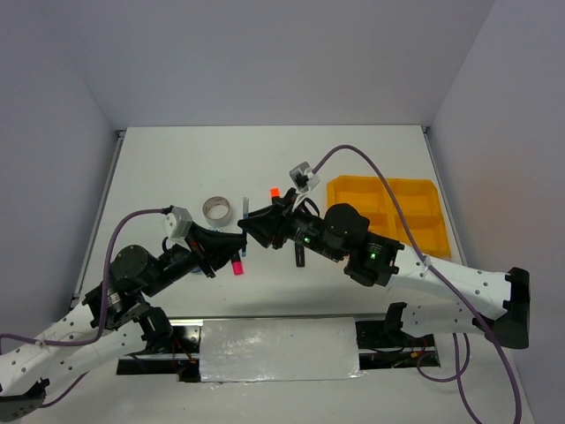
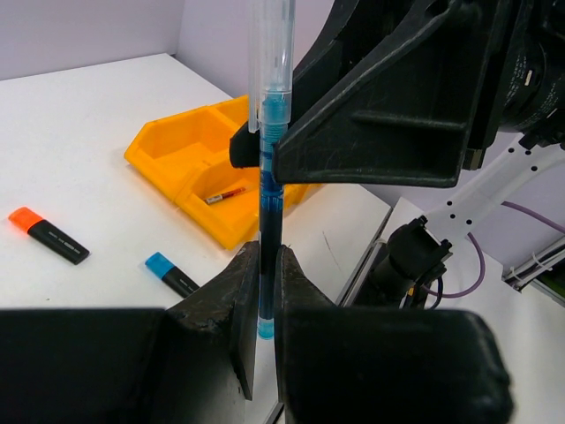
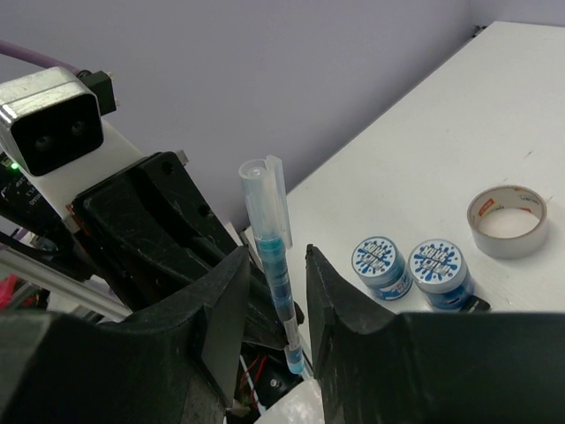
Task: Sort the stationery into containers
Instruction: Close the pen cap on the pen.
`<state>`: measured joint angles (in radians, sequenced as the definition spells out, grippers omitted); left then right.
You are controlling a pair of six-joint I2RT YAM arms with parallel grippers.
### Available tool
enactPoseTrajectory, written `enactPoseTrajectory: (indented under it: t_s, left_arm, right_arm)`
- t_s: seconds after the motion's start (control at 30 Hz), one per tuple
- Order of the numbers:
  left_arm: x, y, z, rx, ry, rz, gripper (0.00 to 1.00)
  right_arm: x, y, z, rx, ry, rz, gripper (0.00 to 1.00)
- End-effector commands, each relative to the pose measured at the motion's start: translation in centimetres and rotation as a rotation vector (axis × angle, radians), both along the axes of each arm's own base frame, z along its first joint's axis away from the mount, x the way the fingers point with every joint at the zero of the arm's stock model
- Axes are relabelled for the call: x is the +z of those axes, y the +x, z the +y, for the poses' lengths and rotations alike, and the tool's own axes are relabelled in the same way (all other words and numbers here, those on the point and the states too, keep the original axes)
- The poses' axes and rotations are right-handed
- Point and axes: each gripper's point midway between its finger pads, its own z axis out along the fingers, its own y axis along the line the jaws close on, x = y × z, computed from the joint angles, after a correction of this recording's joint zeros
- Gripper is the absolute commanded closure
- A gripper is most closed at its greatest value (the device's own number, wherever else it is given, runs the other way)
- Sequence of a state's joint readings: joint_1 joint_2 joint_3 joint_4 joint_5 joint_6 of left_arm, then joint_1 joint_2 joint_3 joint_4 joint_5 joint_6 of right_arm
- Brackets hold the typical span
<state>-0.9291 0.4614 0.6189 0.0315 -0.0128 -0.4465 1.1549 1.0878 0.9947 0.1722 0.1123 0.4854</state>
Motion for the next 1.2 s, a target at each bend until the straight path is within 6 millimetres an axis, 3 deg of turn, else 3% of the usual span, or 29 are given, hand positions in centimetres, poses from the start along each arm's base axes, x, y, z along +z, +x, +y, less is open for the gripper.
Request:
enactPoseTrajectory:
  t_s: [0.0,0.17,0.3,0.5,0.53,0.63,0.77,0.9,1.0,1.1,1.17]
  left_arm:
    - [4.2,-0.6,0.5,-0.013,-0.088,-0.098,0.97]
    - [4.5,-0.3,0.8,0.012,-0.098,-0.091,0.96]
    - [5.0,-0.1,0.9,0.024,-0.1,-0.092,0.87]
    - [5.0,-0.4,0.4,-0.004,-0.097,-0.095,0.52]
    - [5.0,-0.6,0.2,-0.024,-0.095,-0.096,0.4]
    - [4.6,-0.9,-0.6,-0.061,-0.078,-0.096,0.28]
    - [4.2,-1.0,-1.3,-0.09,-0.066,-0.09,0.29]
    - [3.4,-1.1,-2.0,-0.118,-0.049,-0.082,0.39]
    - [3.1,-1.2,-2.2,-0.127,-0.047,-0.08,0.52]
    - [3.2,-1.2,-2.2,-0.13,-0.044,-0.081,0.78]
    - [3.2,-1.2,-2.1,-0.13,-0.042,-0.081,0.85]
  right_arm:
    - [0.7,-0.7,0.4,0.032,0.035,-0.012,0.63]
    - [0.1,-0.7,0.6,0.042,0.028,-0.008,0.73]
    - [-0.3,-0.8,0.8,0.051,0.023,-0.014,0.83]
    - [0.1,-0.5,0.4,0.03,0.03,-0.03,0.96]
    - [0.2,-0.6,0.3,0.029,0.03,-0.033,0.96]
    - [0.6,-0.7,0.2,0.034,0.038,-0.041,0.96]
    - [1.0,-0.9,0.2,0.042,0.044,-0.048,0.97]
    - [1.6,-1.0,-0.1,0.043,0.06,-0.057,0.97]
    - [1.9,-1.2,-0.2,0.051,0.065,-0.062,0.97]
    - [1.9,-1.2,-0.1,0.052,0.063,-0.063,0.97]
    - [1.9,-1.2,-0.3,0.05,0.065,-0.065,0.97]
